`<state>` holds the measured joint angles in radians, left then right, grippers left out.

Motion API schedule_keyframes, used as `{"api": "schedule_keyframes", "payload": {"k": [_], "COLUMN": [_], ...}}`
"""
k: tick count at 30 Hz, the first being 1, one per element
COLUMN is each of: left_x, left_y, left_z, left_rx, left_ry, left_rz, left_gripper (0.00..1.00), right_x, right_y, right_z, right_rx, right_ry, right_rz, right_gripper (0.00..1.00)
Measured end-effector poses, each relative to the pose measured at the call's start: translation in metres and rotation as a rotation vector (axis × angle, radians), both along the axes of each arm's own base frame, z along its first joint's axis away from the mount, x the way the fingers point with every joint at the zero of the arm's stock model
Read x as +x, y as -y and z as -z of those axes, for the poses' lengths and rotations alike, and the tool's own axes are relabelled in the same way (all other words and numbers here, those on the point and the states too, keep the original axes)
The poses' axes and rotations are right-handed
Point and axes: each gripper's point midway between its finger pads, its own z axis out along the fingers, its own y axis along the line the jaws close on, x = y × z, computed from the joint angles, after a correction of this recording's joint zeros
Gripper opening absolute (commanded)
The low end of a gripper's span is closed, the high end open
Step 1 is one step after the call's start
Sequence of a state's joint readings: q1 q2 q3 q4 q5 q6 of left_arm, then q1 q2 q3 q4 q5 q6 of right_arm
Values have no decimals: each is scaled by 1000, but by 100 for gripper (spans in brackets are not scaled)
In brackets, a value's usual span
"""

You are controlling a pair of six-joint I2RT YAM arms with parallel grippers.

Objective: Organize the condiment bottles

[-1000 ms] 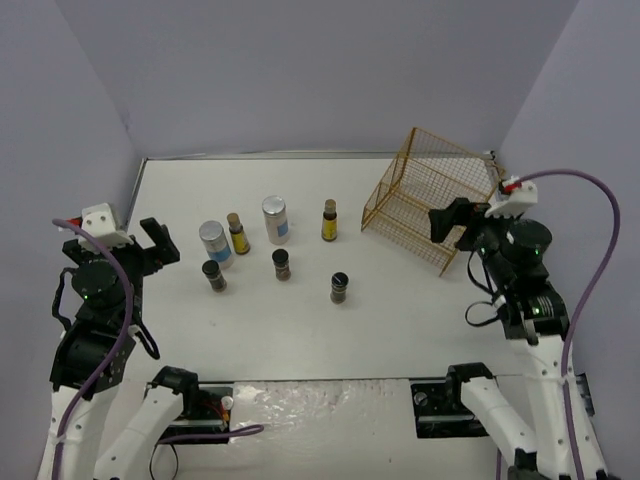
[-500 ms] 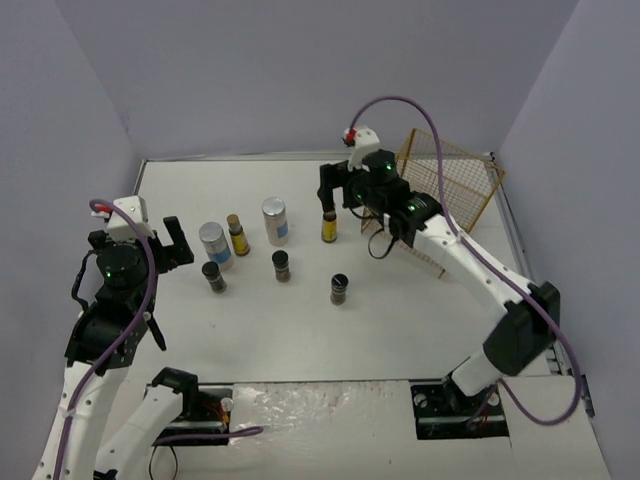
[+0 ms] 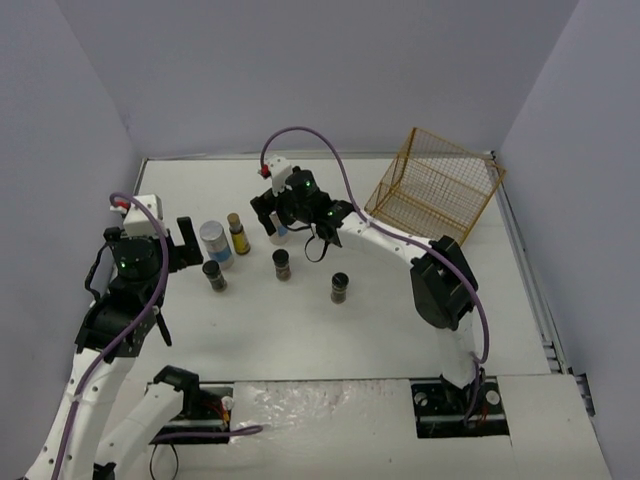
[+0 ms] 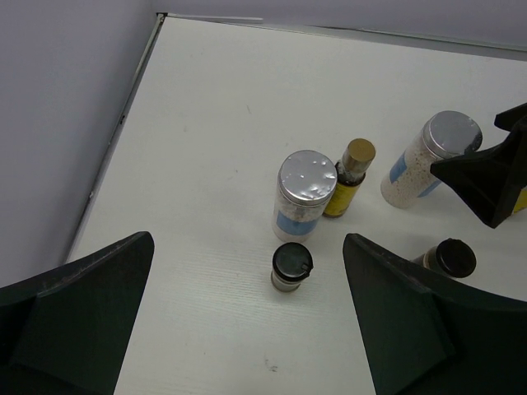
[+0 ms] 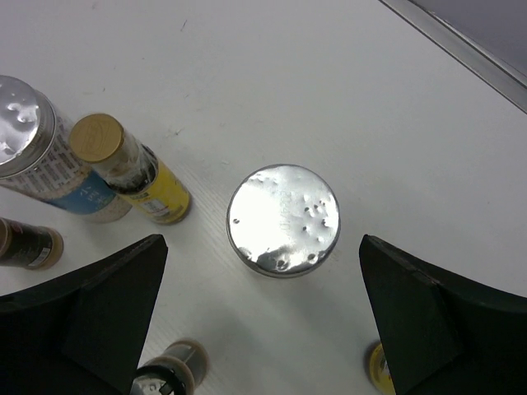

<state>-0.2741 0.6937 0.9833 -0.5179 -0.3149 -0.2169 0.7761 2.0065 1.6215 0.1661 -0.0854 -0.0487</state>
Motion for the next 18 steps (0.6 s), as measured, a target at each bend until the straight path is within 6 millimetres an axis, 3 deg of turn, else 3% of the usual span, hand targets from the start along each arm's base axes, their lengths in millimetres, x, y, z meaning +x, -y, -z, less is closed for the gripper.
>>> {"api": "schedule_keyframes", "payload": {"k": [7,18], "left_x": [0,1], "left_y": [3,5], "left_z": [0,6], "left_rx": [0,6], "left_ry": [0,-16], "left_rz": [10,17], "left_gripper": [97,97], "right_x": [15,19], "right_y": [-12,-16], "right_z": [9,38], "right_rx": [18,-4], "right_ry": [30,6], "right_rz": [-2,-2], "right_gripper": [99,79]}}
